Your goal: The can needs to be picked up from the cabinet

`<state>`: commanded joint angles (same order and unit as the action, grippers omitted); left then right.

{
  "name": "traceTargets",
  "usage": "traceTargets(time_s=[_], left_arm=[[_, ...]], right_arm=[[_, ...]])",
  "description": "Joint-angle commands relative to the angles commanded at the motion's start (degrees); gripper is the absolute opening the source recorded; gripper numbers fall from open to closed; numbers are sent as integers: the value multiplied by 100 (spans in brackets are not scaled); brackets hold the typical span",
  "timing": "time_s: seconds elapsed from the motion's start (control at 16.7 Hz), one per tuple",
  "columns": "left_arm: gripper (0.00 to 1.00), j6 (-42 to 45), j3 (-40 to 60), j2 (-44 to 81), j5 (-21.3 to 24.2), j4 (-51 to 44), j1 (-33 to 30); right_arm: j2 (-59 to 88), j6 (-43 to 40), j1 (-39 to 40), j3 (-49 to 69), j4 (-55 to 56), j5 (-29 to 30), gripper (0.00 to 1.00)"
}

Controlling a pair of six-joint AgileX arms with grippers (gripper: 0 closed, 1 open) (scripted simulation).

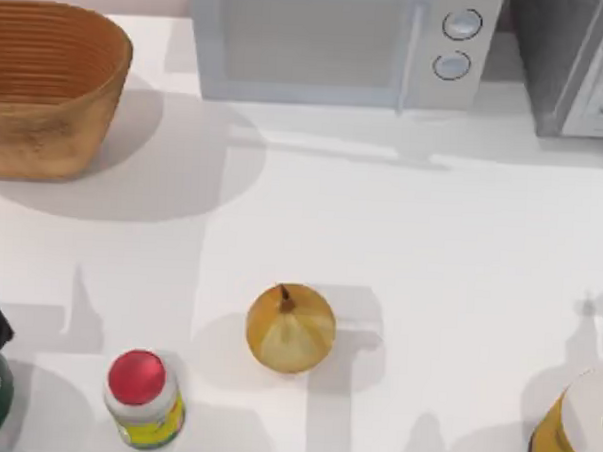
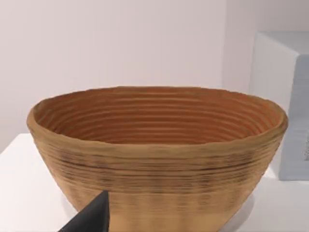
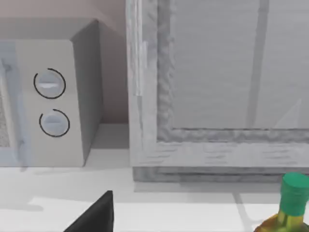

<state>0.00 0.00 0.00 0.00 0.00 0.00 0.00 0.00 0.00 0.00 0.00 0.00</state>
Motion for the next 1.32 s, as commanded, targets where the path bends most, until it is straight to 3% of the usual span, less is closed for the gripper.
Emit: traceTargets(time_s=[0.24,0.48,1.32], left_arm=[[100,0,0,0,0,0,0],[100,0,0,0,0,0,0],[100,0,0,0,0,0,0]], right_arm=[[141,6,14,179,-34,32,100],[994,22,129,1246,-285,169,100],[6298,76,914,8144,-2006,885,100]])
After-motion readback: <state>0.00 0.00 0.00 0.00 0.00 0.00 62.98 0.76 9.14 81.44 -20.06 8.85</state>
